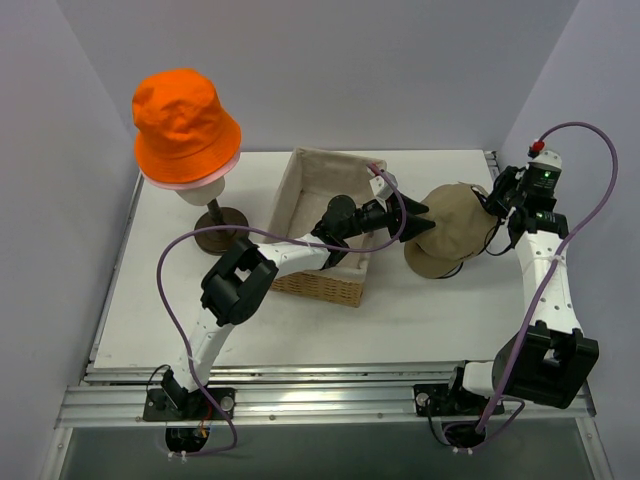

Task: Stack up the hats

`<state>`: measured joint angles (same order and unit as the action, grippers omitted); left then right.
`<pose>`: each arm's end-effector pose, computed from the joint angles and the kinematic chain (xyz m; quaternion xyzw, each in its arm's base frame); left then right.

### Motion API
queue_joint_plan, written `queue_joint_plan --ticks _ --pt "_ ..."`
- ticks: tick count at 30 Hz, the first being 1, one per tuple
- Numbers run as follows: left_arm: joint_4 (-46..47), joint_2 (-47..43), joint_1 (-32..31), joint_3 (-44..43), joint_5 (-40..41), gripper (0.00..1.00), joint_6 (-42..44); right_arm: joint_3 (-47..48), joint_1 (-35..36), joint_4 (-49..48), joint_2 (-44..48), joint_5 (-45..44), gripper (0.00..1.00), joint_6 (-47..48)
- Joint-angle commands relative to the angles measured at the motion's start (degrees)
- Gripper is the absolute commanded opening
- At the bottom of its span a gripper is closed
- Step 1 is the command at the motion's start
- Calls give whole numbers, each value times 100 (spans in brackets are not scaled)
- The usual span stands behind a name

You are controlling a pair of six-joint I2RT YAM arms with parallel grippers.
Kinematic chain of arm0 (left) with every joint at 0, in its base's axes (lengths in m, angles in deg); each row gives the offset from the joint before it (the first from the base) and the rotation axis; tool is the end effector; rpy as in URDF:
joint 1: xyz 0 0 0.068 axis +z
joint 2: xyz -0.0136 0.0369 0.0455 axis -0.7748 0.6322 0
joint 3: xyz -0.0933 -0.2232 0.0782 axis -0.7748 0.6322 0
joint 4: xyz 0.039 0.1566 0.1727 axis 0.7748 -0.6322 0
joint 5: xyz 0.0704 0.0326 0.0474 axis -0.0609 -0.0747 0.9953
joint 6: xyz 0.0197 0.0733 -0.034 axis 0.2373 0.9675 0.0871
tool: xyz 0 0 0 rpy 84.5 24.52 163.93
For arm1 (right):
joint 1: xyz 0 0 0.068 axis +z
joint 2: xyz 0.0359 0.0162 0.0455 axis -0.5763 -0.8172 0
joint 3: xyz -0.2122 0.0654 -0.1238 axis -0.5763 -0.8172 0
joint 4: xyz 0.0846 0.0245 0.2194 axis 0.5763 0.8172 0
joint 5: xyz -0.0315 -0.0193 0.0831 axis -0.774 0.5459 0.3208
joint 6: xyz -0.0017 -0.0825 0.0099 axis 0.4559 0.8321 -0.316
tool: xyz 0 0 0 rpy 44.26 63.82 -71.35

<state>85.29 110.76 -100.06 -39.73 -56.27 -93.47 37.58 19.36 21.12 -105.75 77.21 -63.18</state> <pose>0.3072 -0.4142 0.2668 0.3267 0.4981 -0.6016 0.5322 0.3113 -0.0796 0.3356 0.1600 0.7924 0.0271 0.5880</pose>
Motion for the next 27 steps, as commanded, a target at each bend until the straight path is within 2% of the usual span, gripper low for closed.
queue_joint_plan --ticks 1,8,18,27 --pt "310 -12 -29 95 -123 61 14 171 -42 97 -120 -318 32 98" --pt "292 76 -38 16 -123 61 -12 162 -42 35 -147 -634 31 63" --pt "293 164 -47 -28 -141 61 -30 136 -69 -79 -217 -652 31 19" --pt "293 138 -56 -11 -141 61 -13 461 -130 0 -41 -309 33 19"
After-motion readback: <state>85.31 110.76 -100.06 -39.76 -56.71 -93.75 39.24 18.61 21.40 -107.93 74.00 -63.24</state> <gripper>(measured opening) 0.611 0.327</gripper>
